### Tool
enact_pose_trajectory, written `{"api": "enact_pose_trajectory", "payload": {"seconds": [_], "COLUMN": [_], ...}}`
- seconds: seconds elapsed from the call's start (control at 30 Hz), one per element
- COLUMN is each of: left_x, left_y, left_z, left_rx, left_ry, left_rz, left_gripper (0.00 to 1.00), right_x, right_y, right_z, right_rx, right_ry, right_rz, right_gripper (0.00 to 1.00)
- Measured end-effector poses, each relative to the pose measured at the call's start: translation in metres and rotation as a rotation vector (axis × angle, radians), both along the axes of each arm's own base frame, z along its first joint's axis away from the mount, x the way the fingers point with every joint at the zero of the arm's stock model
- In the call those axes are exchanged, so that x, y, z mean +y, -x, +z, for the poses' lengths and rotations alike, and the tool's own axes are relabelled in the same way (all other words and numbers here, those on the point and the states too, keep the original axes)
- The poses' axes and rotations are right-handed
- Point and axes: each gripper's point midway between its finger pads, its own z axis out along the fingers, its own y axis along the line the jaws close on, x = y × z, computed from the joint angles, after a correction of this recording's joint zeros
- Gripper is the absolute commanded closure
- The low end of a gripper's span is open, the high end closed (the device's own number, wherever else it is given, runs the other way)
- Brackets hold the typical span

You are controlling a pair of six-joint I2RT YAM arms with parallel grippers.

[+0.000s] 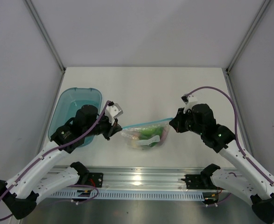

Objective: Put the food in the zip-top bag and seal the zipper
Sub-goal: Zip the zipper food storage bag at the center of the board.

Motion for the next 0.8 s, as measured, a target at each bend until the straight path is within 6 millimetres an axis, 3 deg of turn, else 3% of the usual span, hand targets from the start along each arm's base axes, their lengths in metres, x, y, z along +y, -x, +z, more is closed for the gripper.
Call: {"api": "enact_pose_trajectory", "payload": {"seconds": [0.6,0.63,0.73,0.77,0.8], "left_x": [0.006,0.006,0.010,0.013,0.016], "left_y": [-0.005,-0.006,-0.009,-0.011,-0.013], "left_z": [-0.003,-0.003,-0.004,-0.005,-0.007], "left_rx": [0.000,0.000,0.004,0.008,0.009], "left_ry": [-0.010,-0.011,-0.019,-0.026,-0.035], "left_rz": [0.034,0.039,0.071,0.093,0.114], "left_gripper": [0.99,0.96,0.58,0.39,0.31], "right_x": [-0.002,-0.002,-0.001,-0.002,-0.002], "right_y": [-0.003,-0.003,-0.003,-0.004,-0.006], "right_z": [-0.001,-0.001,-0.003,-0.004,-0.006], "right_rx": [0.004,0.006,0.012,0.016,0.020], "right_ry": [-0.001,-0.001,0.001,0.004,0.009], "right_rz": [-0.011,-0.010,-0.006,-0.009,-0.014], "right_gripper": [1.00,1.00,1.00,1.00,1.00]}}
